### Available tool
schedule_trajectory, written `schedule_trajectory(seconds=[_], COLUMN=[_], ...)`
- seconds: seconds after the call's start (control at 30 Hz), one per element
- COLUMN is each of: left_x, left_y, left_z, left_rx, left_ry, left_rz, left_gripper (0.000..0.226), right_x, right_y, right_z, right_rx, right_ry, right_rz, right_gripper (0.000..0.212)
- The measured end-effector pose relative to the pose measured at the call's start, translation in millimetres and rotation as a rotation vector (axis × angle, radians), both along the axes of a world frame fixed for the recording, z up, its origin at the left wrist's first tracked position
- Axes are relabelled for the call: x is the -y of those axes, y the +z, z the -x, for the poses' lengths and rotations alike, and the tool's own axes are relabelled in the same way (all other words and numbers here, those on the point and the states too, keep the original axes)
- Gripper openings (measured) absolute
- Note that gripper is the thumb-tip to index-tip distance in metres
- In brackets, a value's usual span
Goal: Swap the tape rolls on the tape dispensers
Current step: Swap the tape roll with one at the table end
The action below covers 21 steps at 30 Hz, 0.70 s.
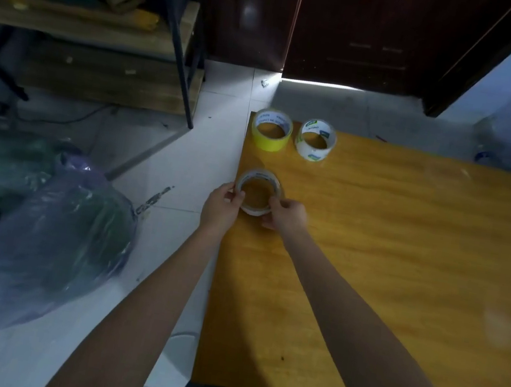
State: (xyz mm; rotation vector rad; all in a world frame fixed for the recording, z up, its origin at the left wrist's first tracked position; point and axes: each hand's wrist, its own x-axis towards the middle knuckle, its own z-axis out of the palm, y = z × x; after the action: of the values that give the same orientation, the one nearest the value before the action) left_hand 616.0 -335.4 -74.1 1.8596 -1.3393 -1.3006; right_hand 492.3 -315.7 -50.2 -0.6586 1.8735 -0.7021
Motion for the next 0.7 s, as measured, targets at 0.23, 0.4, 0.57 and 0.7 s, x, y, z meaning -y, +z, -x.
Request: schedule_trajectory(seconds=[0.23, 0.4, 0.57, 0.7], left_x=[26.8, 8.5, -42.7, -50.9], left_y=[-10.9, 2.7, -10.1, -25.7], left_z=[11.4, 13.3, 21.2, 18.9], left_rx=[0.024, 0.363, 0.756, 0.840], left_ry=[-0.023, -0.139, -0.586, -0.677], left_rz=[0.010, 0.296, 0.633, 0.557], left_gripper=[0.044, 0.042, 0.057, 0.059], right_x=[27.9, 40.0, 92.0, 134.7], right_y=[-10.2, -1.8, 16.9, 18.8], right_z=[13.5, 27.6, 36.3, 33.6], right_rx=[-0.116, -0.482, -1.030, -1.323], right_ry=[0.076, 0.273, 0.739, 1.140], right_rz=[-0.038, 0.119, 0.330, 0.282], right_gripper=[0.034, 0.028, 0.048, 0.050])
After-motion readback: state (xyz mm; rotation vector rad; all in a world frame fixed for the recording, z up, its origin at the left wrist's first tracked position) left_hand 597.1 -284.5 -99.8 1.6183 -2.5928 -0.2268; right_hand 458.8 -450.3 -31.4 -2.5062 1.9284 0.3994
